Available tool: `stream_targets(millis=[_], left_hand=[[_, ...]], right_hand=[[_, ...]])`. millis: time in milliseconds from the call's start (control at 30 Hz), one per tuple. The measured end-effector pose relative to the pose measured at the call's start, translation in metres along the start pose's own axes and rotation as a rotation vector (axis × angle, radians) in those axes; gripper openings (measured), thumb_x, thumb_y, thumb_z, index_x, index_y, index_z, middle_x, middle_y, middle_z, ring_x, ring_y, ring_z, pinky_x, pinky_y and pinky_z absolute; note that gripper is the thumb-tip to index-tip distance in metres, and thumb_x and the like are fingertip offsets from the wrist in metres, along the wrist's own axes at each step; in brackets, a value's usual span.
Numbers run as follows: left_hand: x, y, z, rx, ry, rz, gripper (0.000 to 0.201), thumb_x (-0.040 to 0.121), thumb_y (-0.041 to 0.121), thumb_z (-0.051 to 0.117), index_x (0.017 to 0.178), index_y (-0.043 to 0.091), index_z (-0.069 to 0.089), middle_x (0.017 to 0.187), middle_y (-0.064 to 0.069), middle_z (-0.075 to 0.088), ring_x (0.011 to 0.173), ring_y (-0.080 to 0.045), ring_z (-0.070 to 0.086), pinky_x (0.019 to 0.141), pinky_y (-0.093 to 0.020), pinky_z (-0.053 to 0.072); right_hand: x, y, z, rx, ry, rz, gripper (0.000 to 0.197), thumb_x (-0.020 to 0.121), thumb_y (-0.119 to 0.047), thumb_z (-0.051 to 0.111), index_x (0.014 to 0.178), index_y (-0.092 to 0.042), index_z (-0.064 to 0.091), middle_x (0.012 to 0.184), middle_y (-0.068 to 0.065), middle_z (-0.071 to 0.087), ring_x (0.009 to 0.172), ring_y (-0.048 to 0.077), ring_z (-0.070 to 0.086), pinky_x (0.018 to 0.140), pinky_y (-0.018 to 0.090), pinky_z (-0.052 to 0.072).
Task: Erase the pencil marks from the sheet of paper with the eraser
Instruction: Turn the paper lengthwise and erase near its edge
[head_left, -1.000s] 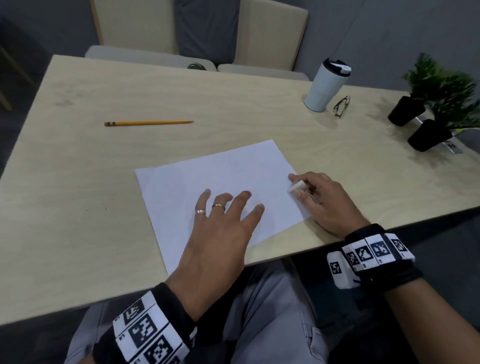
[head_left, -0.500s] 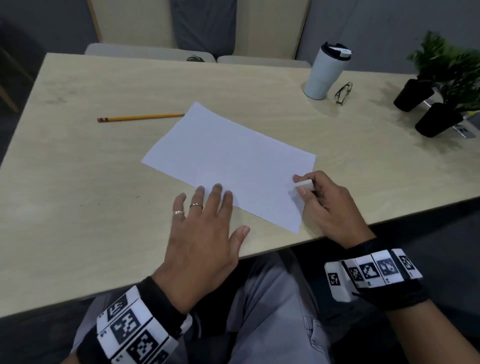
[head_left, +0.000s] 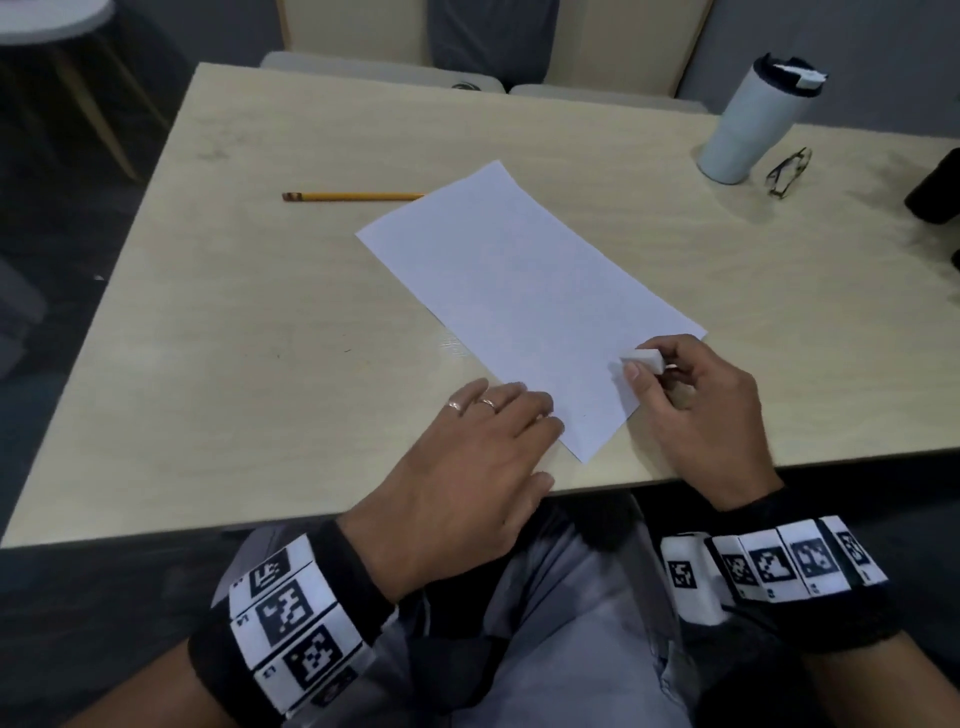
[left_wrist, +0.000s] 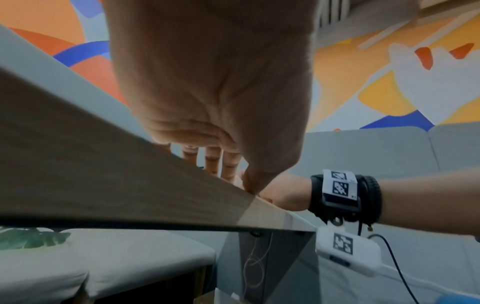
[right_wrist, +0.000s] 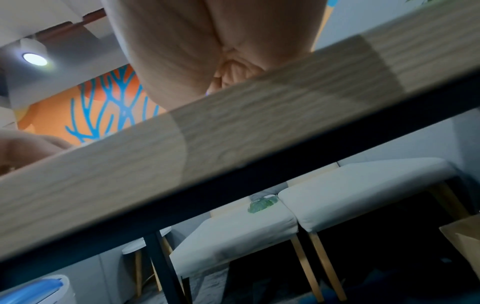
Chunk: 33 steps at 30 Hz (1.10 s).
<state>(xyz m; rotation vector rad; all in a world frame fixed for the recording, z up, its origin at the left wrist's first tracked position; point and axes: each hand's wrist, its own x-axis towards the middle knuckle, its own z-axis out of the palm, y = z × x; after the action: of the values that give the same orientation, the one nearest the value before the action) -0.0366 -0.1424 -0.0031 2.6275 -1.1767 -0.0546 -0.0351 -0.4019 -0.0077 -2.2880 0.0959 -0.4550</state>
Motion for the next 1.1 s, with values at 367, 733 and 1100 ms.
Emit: stream_targets(millis=[367, 733, 1100], left_hand=[[-0.007, -0.008, 0.02, 0.058, 0.022, -0.03, 0.092, 0.091, 0.052, 0.062, 0.163, 0.006, 0.028, 0.173, -0.011, 0.022, 0.16, -0.025, 0.021, 0.129, -0.043, 0.022], [0.0, -0.006, 0.024, 0.133, 0.014, -0.092, 0.094, 0.088, 0.038, 0.067, 0.165, 0.009, 0.023, 0.175, -0.01, 0.016, 0.161, -0.025, 0.02, 0.127, -0.042, 0.025], [0.003, -0.009, 0.023, 0.135, 0.012, -0.108, 0.097, 0.081, 0.037, 0.073, 0.164, 0.011, 0.028, 0.174, -0.009, 0.022, 0.159, -0.024, 0.026, 0.124, -0.042, 0.029]], right_hand=[[-0.018, -0.029, 0.003, -0.445, -0.332, -0.501, 0.02, 0.096, -0.006, 0.074, 0.115, -0.012, 0.074, 0.105, -0.001, 0.061, 0.096, 0.022, 0.056, 0.081, 0.032, 0.047], [-0.014, -0.024, -0.007, -0.518, -0.426, -0.625, 0.026, 0.096, -0.005, 0.071, 0.119, -0.017, 0.07, 0.114, -0.001, 0.061, 0.093, 0.025, 0.055, 0.075, 0.045, 0.051], [-0.012, -0.029, -0.01, -0.554, -0.466, -0.64, 0.03, 0.092, -0.004, 0.078, 0.118, -0.018, 0.072, 0.112, -0.003, 0.06, 0.087, 0.022, 0.051, 0.066, 0.04, 0.048]])
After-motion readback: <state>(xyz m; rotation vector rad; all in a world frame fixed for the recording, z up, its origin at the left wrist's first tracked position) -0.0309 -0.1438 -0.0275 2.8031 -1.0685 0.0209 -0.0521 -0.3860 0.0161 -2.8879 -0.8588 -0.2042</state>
